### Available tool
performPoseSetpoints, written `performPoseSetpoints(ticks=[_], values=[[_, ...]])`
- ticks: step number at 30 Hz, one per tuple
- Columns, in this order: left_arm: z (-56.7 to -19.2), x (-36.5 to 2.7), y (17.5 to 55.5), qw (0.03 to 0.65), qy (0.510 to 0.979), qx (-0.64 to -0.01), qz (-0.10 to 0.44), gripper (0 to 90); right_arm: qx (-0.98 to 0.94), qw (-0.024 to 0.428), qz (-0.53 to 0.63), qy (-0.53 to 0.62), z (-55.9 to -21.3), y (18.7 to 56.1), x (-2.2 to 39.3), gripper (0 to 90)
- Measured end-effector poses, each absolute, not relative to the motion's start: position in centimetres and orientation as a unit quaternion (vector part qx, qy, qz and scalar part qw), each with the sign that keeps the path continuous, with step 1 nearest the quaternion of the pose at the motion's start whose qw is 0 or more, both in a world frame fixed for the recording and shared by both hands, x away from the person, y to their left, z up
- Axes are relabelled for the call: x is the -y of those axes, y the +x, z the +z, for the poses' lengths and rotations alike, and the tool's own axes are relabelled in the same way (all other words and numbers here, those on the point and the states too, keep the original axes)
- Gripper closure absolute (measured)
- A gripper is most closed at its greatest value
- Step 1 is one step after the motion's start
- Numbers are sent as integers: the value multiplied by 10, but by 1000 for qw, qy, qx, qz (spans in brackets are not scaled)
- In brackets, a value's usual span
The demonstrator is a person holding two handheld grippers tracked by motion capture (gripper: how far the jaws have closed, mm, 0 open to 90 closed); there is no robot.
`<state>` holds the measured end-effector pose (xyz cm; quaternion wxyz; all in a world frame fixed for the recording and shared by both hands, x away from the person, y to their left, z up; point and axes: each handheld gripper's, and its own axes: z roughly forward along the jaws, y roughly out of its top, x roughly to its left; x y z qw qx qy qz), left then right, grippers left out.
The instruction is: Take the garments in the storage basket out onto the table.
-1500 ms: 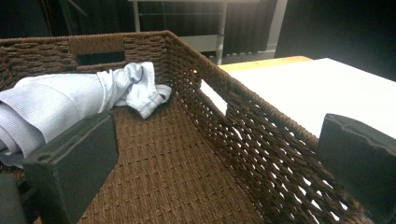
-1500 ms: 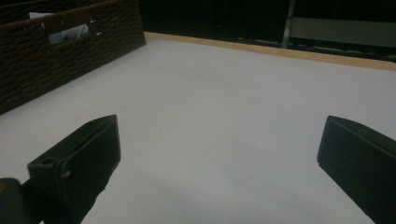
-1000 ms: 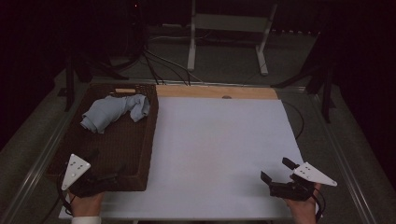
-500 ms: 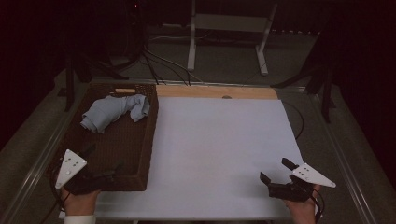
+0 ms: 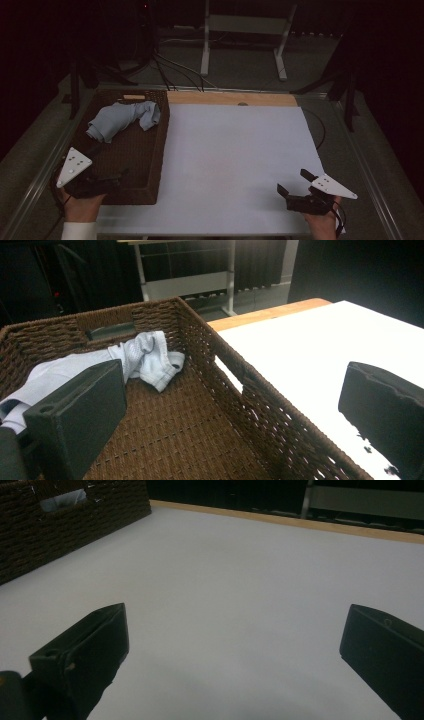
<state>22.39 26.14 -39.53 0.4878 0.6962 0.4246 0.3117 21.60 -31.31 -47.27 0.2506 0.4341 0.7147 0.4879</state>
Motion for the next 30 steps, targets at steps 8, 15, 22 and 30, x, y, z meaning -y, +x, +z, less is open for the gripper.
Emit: performPoseSetpoints(ticks=[8,15,22,30], values=[[-388,-258,234,473,714,-410,314,2,-714,253,488,433,-472,216,313,0],[-377,-256,244,462,728,-394,318,2,-714,254,488,432,-472,216,312,0],[-369,-254,257,459,736,-381,322,3,-714,254,490,431,-472,216,312,0],[-369,-254,277,448,747,-380,312,4,-714,254,490,430,-473,216,312,0]])
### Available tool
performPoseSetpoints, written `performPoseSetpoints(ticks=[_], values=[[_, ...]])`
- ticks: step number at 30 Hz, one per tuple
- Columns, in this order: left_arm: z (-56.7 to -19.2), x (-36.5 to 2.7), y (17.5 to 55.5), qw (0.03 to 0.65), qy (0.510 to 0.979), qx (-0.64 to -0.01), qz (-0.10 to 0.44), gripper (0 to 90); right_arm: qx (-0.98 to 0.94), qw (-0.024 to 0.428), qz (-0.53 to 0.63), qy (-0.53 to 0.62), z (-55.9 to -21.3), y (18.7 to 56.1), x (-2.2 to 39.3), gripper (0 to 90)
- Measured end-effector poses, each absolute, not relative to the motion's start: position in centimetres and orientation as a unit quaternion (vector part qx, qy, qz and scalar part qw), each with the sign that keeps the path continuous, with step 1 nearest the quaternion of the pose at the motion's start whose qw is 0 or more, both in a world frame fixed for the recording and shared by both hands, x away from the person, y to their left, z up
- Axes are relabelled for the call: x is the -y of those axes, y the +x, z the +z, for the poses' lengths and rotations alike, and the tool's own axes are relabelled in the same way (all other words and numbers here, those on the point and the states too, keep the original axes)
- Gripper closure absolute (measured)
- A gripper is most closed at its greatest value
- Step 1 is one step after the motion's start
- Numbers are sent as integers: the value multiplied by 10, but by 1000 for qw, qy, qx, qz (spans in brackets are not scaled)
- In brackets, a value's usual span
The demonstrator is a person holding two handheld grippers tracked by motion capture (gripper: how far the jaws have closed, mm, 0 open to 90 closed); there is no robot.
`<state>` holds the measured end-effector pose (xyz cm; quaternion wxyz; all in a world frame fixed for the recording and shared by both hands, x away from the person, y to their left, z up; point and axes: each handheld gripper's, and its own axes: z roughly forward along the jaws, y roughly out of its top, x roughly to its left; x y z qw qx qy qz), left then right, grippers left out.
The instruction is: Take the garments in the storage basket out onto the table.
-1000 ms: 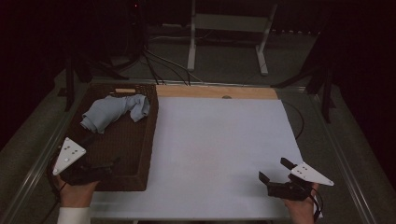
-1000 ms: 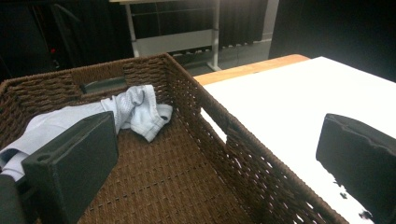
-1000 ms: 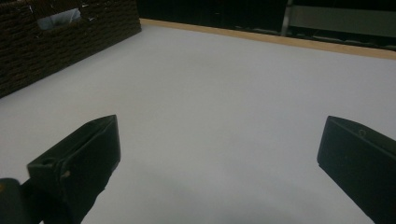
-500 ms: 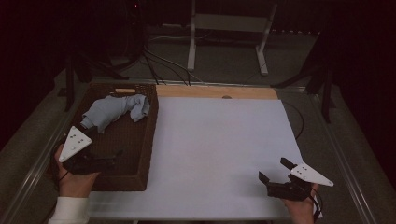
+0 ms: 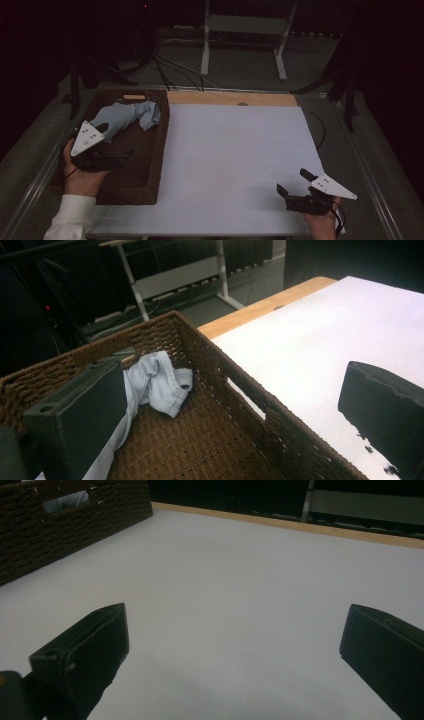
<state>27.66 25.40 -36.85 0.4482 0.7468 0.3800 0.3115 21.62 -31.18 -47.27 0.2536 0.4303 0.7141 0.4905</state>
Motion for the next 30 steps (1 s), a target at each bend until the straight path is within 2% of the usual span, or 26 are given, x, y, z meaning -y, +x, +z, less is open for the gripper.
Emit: performPoseSetpoints(ticks=[5,30], values=[[-370,-256,287,444,748,-394,297,3,-714,254,494,427,-472,216,312,0],[-375,-280,339,404,739,-444,304,3,-713,254,496,425,-472,216,311,0]])
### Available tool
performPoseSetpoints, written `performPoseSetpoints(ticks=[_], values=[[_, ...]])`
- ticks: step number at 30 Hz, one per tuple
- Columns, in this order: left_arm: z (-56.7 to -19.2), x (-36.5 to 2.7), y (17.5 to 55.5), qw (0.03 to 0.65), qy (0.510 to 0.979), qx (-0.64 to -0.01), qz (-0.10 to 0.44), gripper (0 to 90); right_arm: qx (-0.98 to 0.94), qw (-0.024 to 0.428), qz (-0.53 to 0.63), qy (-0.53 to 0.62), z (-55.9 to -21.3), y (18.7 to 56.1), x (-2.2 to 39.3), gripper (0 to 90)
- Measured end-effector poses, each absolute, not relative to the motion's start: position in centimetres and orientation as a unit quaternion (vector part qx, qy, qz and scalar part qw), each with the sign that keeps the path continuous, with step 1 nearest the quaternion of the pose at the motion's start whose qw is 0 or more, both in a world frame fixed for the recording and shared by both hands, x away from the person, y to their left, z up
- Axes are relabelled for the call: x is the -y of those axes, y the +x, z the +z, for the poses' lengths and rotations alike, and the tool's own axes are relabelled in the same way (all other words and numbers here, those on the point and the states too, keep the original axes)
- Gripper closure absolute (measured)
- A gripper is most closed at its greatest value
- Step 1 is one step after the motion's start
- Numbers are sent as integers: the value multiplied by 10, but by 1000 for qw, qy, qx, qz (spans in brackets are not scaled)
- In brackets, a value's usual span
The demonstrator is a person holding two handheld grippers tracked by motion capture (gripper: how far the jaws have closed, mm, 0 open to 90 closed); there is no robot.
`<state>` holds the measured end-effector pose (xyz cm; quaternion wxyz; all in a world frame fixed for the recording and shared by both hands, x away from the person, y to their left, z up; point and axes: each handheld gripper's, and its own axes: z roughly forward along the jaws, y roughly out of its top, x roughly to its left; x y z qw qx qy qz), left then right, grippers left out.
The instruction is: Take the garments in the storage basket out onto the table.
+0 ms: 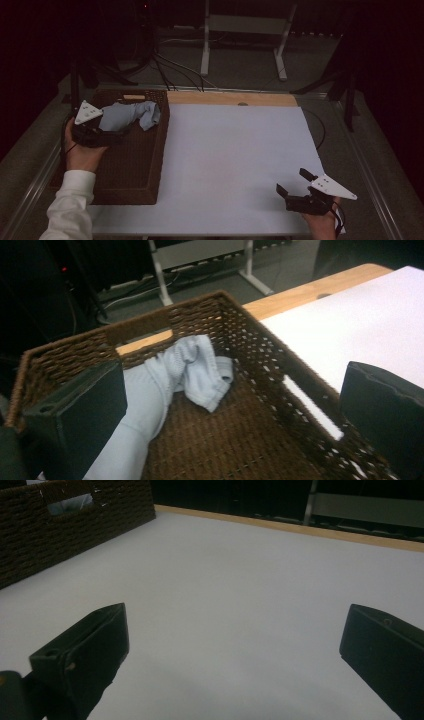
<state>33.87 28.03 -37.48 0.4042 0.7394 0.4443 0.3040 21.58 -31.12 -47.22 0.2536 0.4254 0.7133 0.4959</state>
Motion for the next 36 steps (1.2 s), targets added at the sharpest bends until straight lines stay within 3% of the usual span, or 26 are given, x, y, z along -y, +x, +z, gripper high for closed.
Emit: performPoseSetpoints(ticks=[36], values=[[-404,-304,388,333,757,-472,305,5,-712,252,498,426,-472,216,310,0]])
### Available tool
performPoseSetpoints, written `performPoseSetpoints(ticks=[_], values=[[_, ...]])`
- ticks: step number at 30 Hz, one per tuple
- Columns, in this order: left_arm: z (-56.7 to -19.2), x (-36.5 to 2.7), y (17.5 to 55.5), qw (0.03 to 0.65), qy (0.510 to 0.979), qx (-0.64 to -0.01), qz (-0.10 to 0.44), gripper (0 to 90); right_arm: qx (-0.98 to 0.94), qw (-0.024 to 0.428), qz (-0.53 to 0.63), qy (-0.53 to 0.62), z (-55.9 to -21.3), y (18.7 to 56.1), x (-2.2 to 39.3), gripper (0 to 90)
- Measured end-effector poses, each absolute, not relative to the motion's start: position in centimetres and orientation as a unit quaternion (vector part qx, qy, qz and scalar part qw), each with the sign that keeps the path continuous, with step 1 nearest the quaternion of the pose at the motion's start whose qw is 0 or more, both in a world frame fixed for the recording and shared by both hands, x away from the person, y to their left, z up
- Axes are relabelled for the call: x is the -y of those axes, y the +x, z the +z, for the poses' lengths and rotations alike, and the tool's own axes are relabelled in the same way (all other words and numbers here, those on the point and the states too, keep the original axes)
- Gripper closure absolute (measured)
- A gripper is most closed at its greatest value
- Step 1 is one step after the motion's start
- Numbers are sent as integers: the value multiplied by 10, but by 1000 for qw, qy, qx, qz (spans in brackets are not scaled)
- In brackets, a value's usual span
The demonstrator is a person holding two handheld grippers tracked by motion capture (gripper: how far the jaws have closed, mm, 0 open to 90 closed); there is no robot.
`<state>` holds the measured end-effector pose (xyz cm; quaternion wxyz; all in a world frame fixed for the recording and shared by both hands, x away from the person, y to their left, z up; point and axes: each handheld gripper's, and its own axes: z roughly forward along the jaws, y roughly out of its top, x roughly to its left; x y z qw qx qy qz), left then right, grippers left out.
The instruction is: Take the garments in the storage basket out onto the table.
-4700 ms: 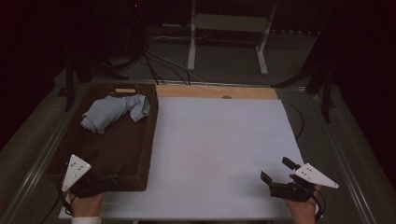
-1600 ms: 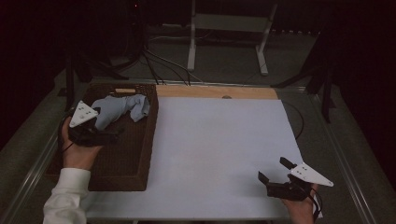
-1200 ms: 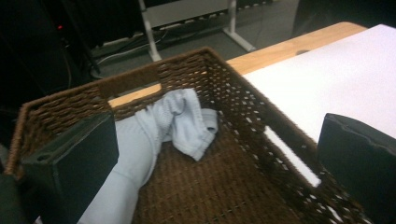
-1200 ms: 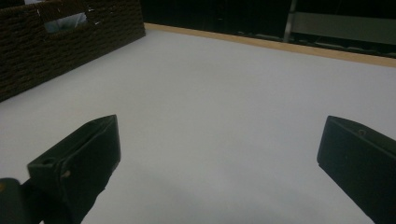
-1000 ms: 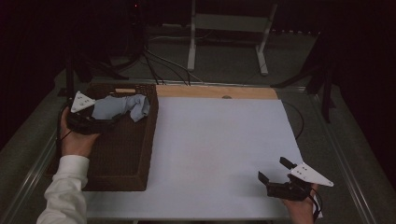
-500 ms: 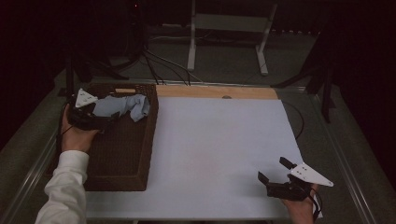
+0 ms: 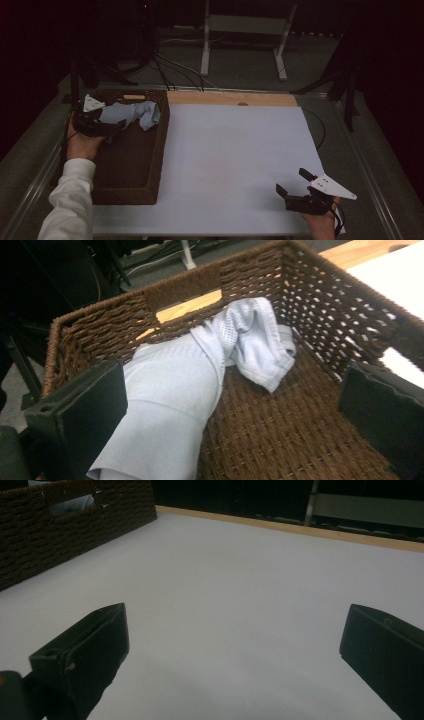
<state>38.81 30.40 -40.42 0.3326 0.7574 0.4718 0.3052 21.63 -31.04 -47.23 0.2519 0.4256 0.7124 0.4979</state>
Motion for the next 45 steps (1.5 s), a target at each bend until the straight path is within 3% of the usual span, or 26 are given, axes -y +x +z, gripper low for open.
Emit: performPoseSetpoints(ticks=[9,21,34,45], values=[[-414,-304,403,301,767,-482,299,5,-709,250,502,428,-473,217,312,0],[-430,-312,417,296,743,-529,284,5,-711,246,502,427,-473,218,311,0],[-444,-319,424,276,730,-581,230,51,-709,242,504,430,-475,220,311,0],[-459,-318,432,221,722,-606,251,87,-707,240,505,433,-475,221,313,0]])
